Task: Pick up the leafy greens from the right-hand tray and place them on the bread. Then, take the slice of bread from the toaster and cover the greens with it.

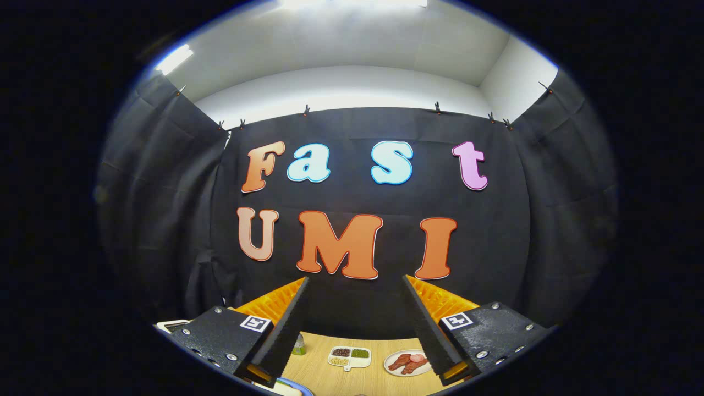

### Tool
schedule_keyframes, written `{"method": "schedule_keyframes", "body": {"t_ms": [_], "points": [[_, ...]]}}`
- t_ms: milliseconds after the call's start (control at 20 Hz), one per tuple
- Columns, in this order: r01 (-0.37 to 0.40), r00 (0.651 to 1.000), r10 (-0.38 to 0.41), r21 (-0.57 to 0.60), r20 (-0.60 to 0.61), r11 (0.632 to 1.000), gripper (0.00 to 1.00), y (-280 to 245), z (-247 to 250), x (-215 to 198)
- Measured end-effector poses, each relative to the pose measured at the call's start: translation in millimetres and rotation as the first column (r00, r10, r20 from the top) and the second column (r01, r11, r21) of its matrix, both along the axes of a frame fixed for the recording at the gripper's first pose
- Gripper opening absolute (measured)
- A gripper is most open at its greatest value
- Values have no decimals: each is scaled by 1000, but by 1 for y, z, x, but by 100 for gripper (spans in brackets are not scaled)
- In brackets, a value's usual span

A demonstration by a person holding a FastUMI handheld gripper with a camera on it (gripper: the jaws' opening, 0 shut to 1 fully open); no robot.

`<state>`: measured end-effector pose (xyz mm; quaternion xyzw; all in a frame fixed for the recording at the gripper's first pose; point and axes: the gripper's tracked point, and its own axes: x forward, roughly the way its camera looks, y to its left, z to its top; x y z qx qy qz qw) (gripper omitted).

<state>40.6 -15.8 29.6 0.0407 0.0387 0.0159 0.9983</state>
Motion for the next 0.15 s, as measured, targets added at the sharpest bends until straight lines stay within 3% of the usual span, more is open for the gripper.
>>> {"method": "schedule_keyframes", "body": {"t_ms": [150], "points": [[-11,1000,11,0,7,1000,97,5,2,-1]]}}
